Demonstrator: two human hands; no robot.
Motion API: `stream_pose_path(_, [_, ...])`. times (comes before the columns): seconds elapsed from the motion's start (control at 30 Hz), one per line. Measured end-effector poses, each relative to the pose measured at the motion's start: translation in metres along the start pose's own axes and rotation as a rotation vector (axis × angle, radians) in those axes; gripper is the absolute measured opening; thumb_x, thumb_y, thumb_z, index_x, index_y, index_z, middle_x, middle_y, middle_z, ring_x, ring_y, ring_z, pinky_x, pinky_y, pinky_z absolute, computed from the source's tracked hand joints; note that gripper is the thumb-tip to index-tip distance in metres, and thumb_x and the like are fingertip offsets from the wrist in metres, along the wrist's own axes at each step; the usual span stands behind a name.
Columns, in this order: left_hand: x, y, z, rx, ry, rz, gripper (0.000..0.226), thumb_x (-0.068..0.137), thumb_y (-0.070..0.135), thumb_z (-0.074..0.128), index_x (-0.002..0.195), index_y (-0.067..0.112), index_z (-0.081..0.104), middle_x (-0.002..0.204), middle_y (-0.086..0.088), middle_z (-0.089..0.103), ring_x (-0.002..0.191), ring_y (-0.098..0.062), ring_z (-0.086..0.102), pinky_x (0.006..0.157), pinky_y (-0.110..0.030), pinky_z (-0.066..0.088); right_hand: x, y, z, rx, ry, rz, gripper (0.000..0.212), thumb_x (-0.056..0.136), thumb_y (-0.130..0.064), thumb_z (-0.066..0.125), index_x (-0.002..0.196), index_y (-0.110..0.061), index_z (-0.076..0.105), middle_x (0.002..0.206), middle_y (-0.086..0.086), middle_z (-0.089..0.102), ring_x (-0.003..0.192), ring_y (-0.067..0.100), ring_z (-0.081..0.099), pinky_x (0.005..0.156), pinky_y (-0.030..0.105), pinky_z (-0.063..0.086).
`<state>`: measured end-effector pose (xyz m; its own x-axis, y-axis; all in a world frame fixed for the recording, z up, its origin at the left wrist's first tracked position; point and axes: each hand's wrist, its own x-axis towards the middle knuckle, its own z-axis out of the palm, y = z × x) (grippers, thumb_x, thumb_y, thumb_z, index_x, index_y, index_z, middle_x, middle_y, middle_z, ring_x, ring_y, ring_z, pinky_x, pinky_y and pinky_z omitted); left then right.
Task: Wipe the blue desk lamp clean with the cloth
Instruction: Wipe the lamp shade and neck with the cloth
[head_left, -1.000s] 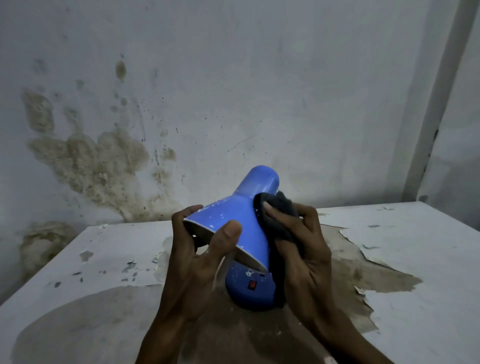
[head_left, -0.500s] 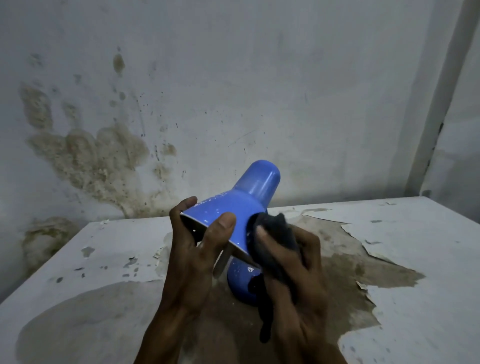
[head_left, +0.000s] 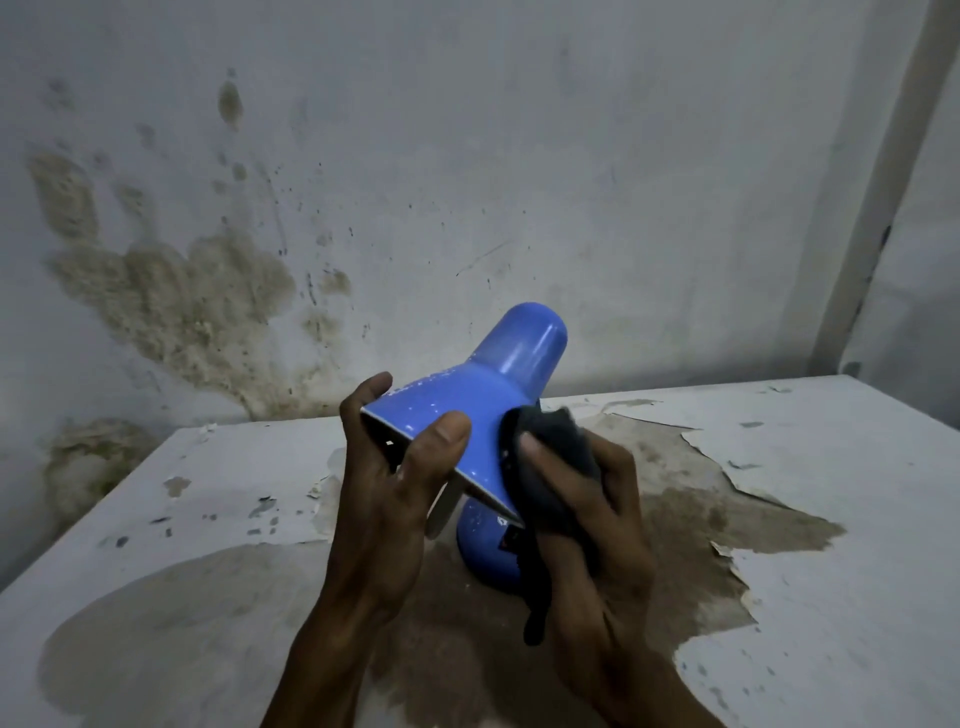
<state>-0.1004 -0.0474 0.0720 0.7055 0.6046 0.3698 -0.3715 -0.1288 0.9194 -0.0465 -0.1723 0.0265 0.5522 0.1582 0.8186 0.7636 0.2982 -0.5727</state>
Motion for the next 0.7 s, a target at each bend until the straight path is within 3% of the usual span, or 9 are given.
stream_pose_path(0.07, [0.000,0.001,0.003,0.000,-0.006,0.005,0.082,0.058,0.057,0.064,0.129,0.024,0.041,0.101,0.005,0.056,0.067,-0.005,0.055,0.048,-0.016,0.043,0.003,-0.002,0.006,0.162,0.069,0.198,0.044,0.093,0.006,0.045,0.131,-0.010,0.060,0.134,-0.001,0.058,0.125,0.000,0.056,0.096,0.014,0.048])
stream_pose_path(0.13, [0.000,0.002,0.004,0.003,-0.001,0.010,0.082,0.059,0.058,0.063,0.129,0.021,0.041,0.102,0.005,0.055,0.069,-0.004,0.056,0.048,-0.015,0.043,0.001,-0.007,0.012,0.170,0.076,0.247,0.043,0.095,0.007,0.046,0.133,-0.009,0.058,0.135,0.003,0.057,0.120,-0.006,0.057,0.090,0.009,0.048])
stream_pose_path(0.23, [0.001,0.002,0.001,0.019,0.009,0.005,0.083,0.061,0.061,0.062,0.130,0.021,0.040,0.104,0.004,0.056,0.076,-0.008,0.056,0.050,-0.018,0.043,-0.015,-0.012,0.007,-0.077,0.046,0.002,0.052,0.086,0.014,0.052,0.129,-0.011,0.063,0.132,0.014,0.051,0.124,0.009,0.054,0.097,0.014,0.041])
stream_pose_path(0.3, [-0.001,0.001,0.000,0.021,0.010,0.000,0.083,0.061,0.061,0.062,0.131,0.023,0.040,0.105,0.004,0.056,0.078,-0.010,0.056,0.051,-0.020,0.042,-0.020,-0.010,0.004,-0.080,0.028,-0.011,0.057,0.082,0.019,0.053,0.129,-0.010,0.064,0.129,0.015,0.051,0.121,0.009,0.056,0.096,0.016,0.042])
stream_pose_path(0.4, [-0.003,0.001,0.002,-0.007,-0.001,-0.003,0.088,0.058,0.058,0.063,0.135,0.028,0.036,0.105,0.007,0.056,0.072,-0.004,0.055,0.050,-0.016,0.044,-0.002,-0.011,0.008,0.203,0.086,0.317,0.044,0.097,0.013,0.045,0.130,-0.011,0.061,0.127,0.003,0.060,0.108,-0.006,0.063,0.082,0.006,0.048])
stream_pose_path(0.5, [-0.005,0.005,0.006,-0.034,-0.010,-0.018,0.093,0.055,0.057,0.064,0.139,0.036,0.031,0.117,0.001,0.053,0.073,-0.007,0.054,0.045,-0.017,0.045,0.018,0.001,0.012,0.324,0.019,0.547,0.039,0.104,-0.001,0.041,0.133,-0.016,0.063,0.121,-0.005,0.072,0.110,0.008,0.068,0.088,0.021,0.055])
stream_pose_path(0.57, [-0.004,0.007,0.005,-0.045,-0.008,-0.019,0.096,0.053,0.058,0.063,0.141,0.036,0.029,0.117,0.001,0.052,0.077,-0.004,0.056,0.045,-0.025,0.048,0.018,-0.005,0.015,0.287,0.071,0.479,0.039,0.103,-0.001,0.043,0.136,-0.015,0.060,0.126,-0.006,0.069,0.117,0.006,0.064,0.096,0.022,0.053])
stream_pose_path(0.6, [-0.005,0.007,0.005,-0.048,-0.004,-0.023,0.097,0.053,0.058,0.063,0.141,0.037,0.029,0.116,0.003,0.053,0.077,-0.002,0.057,0.047,-0.021,0.049,0.014,-0.011,0.016,0.235,0.113,0.403,0.040,0.102,0.000,0.045,0.136,-0.015,0.059,0.129,-0.004,0.066,0.119,0.003,0.061,0.098,0.019,0.050])
stream_pose_path(0.7, [-0.005,0.004,0.001,-0.049,0.003,-0.034,0.095,0.053,0.059,0.063,0.140,0.040,0.031,0.122,0.005,0.055,0.086,-0.002,0.061,0.059,-0.018,0.051,-0.007,-0.019,0.009,-0.048,0.062,0.033,0.040,0.095,0.001,0.047,0.130,-0.011,0.062,0.129,0.014,0.055,0.124,0.013,0.057,0.097,0.018,0.045])
